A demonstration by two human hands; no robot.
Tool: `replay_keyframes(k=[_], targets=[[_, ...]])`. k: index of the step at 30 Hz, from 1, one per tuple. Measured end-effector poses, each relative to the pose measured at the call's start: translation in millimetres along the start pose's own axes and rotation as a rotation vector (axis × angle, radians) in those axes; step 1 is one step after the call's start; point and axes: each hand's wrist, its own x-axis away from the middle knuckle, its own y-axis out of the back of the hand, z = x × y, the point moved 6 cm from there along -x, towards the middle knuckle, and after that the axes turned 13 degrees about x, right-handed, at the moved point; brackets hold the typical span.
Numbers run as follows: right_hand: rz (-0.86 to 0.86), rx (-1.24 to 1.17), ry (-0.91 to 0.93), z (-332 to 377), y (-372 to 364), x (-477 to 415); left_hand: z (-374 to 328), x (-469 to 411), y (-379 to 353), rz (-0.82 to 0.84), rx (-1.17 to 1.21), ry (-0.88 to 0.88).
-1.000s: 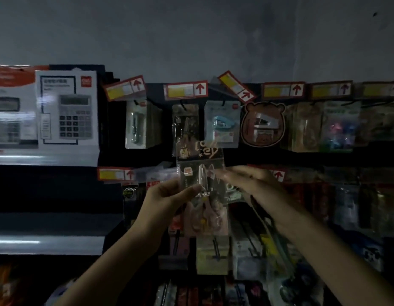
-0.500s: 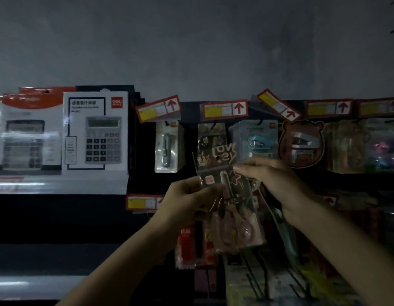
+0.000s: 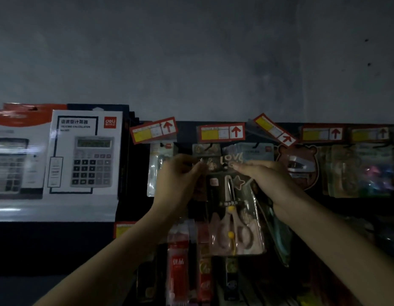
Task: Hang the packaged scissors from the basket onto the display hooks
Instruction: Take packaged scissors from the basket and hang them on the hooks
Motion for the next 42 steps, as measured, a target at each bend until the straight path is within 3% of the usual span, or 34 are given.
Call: replay_keyframes(k=[5,10,13,20,34,42], targets=[[-0.015,-0.018,-0.017,1,5,-18,-27,-37,-2,-0.006,-0.669,-0.499],[0.016,-0.029,-0.04,-2,0,-26,-39,-52,-10,0.004,-0.898,-0.645],[0.011,-0.035,-0.033,-1,-5,-30,-49,-60,-10,-0.026,-0.843,-0.67],[-0.006,-0.113,-0.049,13,-16,-42,-57,-88,-9,-0.104,-0.481,-0.382],[-0.02,-0.133,-0.141,19,-31,-64,-55,-93,-7,-0.061,-0.349,-0.241],[0.014,-0.157,-0.14,20,-35,-67,-54,-81,-7,-0.021,-0.329,-0.3]])
